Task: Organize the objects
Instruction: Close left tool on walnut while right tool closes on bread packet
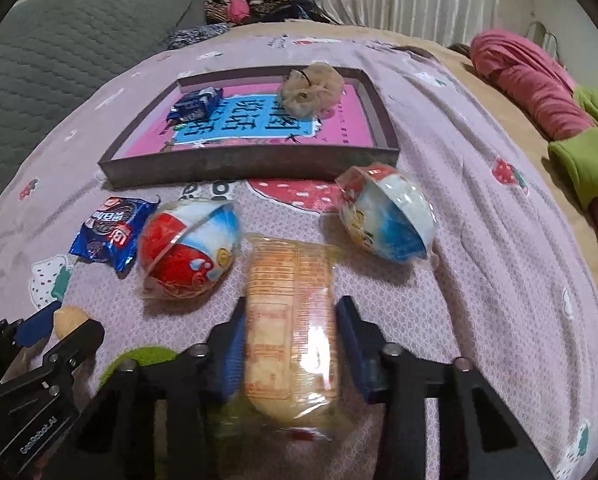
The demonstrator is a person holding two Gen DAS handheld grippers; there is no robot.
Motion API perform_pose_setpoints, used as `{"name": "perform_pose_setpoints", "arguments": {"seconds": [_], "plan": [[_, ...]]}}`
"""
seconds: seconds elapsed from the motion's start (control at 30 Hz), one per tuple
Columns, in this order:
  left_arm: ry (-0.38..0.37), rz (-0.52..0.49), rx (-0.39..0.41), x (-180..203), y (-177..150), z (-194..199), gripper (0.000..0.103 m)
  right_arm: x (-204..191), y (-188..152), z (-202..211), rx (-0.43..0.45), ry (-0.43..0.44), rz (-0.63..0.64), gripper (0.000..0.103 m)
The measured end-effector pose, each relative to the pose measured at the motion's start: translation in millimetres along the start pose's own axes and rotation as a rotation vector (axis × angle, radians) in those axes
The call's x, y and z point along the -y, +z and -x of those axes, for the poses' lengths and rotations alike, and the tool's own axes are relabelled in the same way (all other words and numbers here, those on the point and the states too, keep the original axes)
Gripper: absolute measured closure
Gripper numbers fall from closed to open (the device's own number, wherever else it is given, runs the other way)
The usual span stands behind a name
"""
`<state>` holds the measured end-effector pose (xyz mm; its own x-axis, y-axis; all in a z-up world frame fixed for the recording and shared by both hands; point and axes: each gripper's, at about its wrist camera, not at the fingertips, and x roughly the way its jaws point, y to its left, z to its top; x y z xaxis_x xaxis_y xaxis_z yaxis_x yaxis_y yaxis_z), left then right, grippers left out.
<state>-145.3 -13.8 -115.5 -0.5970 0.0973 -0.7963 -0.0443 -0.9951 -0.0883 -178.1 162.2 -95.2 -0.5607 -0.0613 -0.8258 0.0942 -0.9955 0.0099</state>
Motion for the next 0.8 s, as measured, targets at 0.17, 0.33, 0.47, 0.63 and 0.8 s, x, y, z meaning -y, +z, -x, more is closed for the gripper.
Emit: {"name": "perform_pose_setpoints", "arguments": {"seconds": [0.17, 0.33, 0.47, 0.63, 0.8], "plan": [[-0.003, -0.008, -0.001, 1.3, -0.9, 1.6, 0.07, 6.2, -2.1, 3.5, 0.016, 0.029, -0.006, 0.064], [-0.032, 0.0, 0.004, -2.4, -0.5, 4.3, 0.07, 16.5, -3.5, 14.4, 0.052, 0.069, -0.043, 0.064], [-0.056, 0.008, 0.016, -2.6, -0.7, 10.0, 0.07, 23.5, -5.5, 23.8, 0.067, 0.088, -0.057, 0.064], [-0.046, -0.007, 0.027, 1.6, -2.1, 16.3, 0.07, 29.2, -12.6, 27.2, 0.065, 0.124, -0.085, 0.064], [-0.03, -0.02, 0.046, 5.5, -6.2, 27.4, 0.07, 29.0, -19.7, 30.0, 0.062, 0.132, -0.089, 0.064]]}}
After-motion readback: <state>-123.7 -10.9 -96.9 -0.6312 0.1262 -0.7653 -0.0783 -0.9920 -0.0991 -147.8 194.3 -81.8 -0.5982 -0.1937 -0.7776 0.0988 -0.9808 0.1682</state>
